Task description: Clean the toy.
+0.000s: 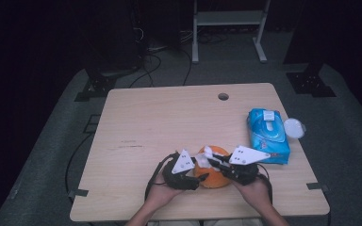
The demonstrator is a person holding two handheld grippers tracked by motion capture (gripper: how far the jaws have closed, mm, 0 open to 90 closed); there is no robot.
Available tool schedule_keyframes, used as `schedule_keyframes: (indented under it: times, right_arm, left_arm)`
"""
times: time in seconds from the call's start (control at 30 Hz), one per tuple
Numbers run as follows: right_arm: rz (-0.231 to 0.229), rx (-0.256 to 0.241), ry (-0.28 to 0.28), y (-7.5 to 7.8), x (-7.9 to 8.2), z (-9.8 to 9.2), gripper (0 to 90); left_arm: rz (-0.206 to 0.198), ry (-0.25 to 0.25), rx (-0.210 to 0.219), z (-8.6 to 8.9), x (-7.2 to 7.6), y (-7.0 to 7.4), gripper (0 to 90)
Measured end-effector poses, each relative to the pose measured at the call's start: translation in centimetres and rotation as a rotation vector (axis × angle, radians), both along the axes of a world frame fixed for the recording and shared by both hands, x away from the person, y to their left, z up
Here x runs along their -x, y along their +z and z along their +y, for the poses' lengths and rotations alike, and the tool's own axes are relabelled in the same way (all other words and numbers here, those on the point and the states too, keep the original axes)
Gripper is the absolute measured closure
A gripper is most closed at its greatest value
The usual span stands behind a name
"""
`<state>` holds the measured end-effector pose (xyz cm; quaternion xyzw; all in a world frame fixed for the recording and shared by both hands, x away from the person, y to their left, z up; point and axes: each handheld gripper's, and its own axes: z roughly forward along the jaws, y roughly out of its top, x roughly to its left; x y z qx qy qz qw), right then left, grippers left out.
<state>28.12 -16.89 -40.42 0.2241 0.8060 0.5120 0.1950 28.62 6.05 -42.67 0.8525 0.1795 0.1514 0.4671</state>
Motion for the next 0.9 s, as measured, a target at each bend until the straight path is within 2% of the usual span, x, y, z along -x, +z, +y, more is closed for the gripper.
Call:
schedule_keyframes:
  times: [0.07,0.13,0.2,0.27,0.43,0.47,0.53,0.57,0.6,0.63,0.7,0.8,0.87,0.9]
  right_arm:
    - [0.02,-0.022,-0.028,0.0,-0.3,-0.8,80.5]
    - [0.021,-0.021,-0.013,0.1,0.0,-0.4,80.5]
    - [0.014,-0.012,0.029,0.1,0.5,0.7,80.4]
    - [0.009,0.003,0.034,0.2,0.4,0.9,80.5]
    - [0.058,-0.051,-0.041,-0.3,-0.9,-1.5,80.5]
    - [0.067,-0.056,-0.04,-0.5,-0.9,-1.7,80.5]
    - [0.072,-0.045,-0.026,-0.8,-0.6,-1.5,80.5]
    - [0.071,-0.044,-0.015,-0.9,-0.5,-1.3,80.5]
    - [0.083,-0.044,0.013,-1.1,-0.2,-1.0,80.5]
    - [0.082,-0.039,0.034,-1.2,0.0,-0.8,80.5]
    - [0.073,-0.03,0.042,-1.0,0.3,-0.3,80.5]
    - [0.077,-0.066,0.03,-0.4,0.0,-0.1,80.5]
    - [0.062,-0.057,0.017,-0.4,0.1,0.2,80.4]
    - [0.053,-0.047,0.017,-0.4,0.1,0.2,80.4]
  left_arm:
    - [-0.011,-0.006,-0.014,-0.2,0.1,0.0,36.9]
    - [-0.031,-0.012,-0.033,-0.5,0.3,0.0,37.0]
    - [-0.042,-0.017,-0.046,-0.6,0.5,-0.2,37.4]
    - [-0.042,-0.016,-0.048,-0.4,0.5,-0.3,37.6]
    - [-0.033,-0.022,-0.037,-0.3,0.6,-0.3,37.0]
    - [-0.021,-0.021,-0.033,-0.3,0.5,-0.2,34.5]
    - [0.033,-0.023,0.006,-0.1,0.1,-0.1,22.2]
    - [0.09,-0.015,0.04,0.1,-0.4,-0.2,16.1]
    - [0.116,-0.007,0.054,0.2,-0.6,-0.3,13.2]
    - [0.119,-0.008,0.051,0.3,-0.7,-0.4,13.9]
    - [0.079,-0.007,0.036,0.3,-0.5,-0.5,23.1]
    - [0.012,-0.01,-0.004,-0.2,0.3,-0.4,30.9]
    - [-0.008,-0.006,-0.025,-0.3,0.5,-0.4,31.7]
    - [-0.012,-0.007,-0.021,-0.2,0.5,-0.4,32.5]
